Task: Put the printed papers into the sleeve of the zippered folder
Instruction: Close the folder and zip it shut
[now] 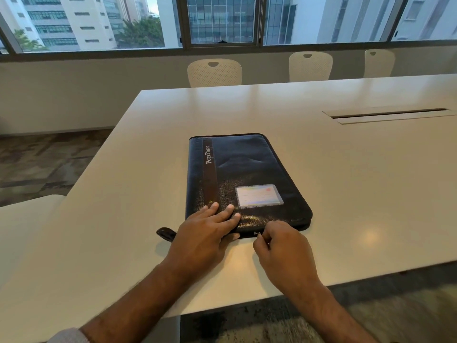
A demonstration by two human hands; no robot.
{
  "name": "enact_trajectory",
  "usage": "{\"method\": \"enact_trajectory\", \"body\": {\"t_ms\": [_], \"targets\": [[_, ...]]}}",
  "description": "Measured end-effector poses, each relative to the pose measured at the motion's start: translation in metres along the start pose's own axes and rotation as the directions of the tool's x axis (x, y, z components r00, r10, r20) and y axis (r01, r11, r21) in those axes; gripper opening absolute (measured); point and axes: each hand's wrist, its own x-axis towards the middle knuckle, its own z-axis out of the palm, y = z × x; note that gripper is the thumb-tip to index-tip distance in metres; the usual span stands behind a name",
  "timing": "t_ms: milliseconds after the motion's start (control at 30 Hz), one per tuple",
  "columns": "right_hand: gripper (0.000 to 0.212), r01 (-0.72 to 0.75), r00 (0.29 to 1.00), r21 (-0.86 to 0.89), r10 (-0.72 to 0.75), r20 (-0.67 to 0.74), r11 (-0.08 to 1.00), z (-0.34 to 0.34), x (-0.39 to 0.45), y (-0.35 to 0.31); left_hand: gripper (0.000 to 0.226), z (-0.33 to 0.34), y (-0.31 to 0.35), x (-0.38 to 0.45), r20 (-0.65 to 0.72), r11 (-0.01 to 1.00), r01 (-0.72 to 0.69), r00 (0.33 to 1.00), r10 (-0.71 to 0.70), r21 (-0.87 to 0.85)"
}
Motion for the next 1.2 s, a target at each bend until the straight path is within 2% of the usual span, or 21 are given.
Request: {"method": "enact_trajectory", "body": {"t_ms": [100, 300, 767, 933, 1067, 1200], "targets": [[0.015, -0.036, 0.999, 0.007, 0.036, -0.034, 0.999, 0.0, 0.0, 0.0, 0.048, 0.002, 0.004, 0.001, -0.051, 0.999, -0.013, 0.999, 0.015, 0.03], [0.024, 0.073, 0.997, 0.049, -0.075, 0.036, 0.996, 0.003, 0.002, -0.009, 0.047, 0.003, 0.007, 0.005, -0.077, 0.994, -0.037, 0.996, 0.045, 0.105], [0.018, -0.096, 0.993, 0.021, 0.097, -0.061, 0.995, 0.0, 0.007, 0.004, 0.039, 0.004, 0.009, 0.007, -0.107, 0.989, -0.04, 0.993, 0.055, 0.143], [0.017, 0.021, 0.998, 0.04, -0.019, -0.064, 0.999, 0.003, 0.006, 0.002, 0.046, 0.003, 0.011, 0.007, -0.142, 0.991, -0.029, 0.989, 0.047, 0.128], [0.026, 0.101, 0.993, 0.08, -0.096, -0.069, 0.992, 0.002, 0.005, 0.004, 0.045, 0.0, 0.011, 0.006, -0.177, 0.995, -0.012, 0.984, 0.031, 0.104], [0.028, 0.133, 0.989, 0.087, -0.126, -0.08, 0.987, 0.003, 0.005, 0.003, 0.044, 0.0, 0.014, 0.008, -0.198, 0.995, -0.013, 0.98, 0.032, 0.097]]}}
